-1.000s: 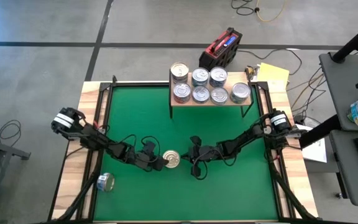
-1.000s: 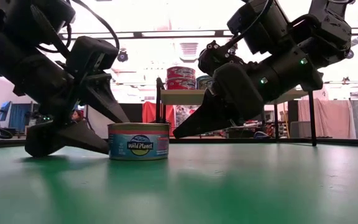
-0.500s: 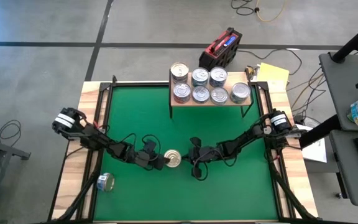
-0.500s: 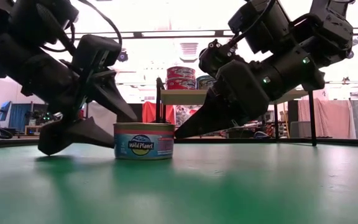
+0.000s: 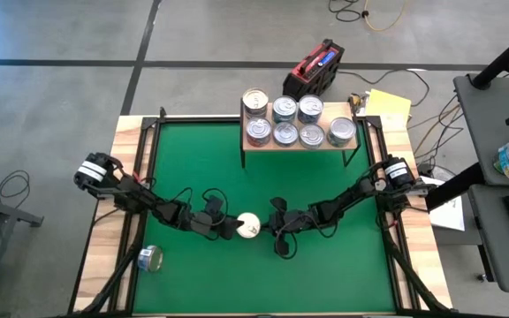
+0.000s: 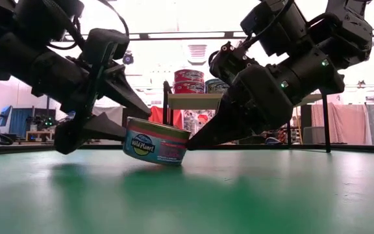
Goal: Stack canned seafood by type on shelf
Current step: Stack the blue/pink tuna can on top of the other blue/pink tuna can on the shelf
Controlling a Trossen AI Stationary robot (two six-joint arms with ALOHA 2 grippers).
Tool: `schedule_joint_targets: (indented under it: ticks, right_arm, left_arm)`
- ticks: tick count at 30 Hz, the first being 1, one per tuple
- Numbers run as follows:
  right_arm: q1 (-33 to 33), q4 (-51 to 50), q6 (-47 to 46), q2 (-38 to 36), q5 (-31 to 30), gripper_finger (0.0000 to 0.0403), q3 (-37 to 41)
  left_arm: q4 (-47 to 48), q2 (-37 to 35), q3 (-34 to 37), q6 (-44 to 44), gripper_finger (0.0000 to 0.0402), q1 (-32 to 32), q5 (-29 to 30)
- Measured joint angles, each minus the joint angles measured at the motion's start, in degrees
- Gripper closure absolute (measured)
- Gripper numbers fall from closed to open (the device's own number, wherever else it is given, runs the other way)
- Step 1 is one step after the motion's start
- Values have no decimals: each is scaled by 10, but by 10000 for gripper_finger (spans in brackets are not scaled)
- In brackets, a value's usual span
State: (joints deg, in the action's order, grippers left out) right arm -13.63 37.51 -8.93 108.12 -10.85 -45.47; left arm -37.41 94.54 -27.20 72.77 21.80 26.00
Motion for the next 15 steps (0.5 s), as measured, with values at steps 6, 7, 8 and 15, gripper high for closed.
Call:
schedule_joint_targets:
  ticks: [6,7,8,15]
  right_arm:
    - [0,-8,7,0,3,390,0]
    - [0,-9,9,1,3,390,0]
    - [0,-11,10,1,3,390,0]
    - [1,-27,11,3,-7,390,0]
  left_arm:
    - [-1,-2,-20,-47,194,0,7]
    - [-5,-3,-24,-56,194,0,7]
    - [-7,-3,-30,-64,194,0,7]
    - [-15,-5,-58,-106,194,0,-11]
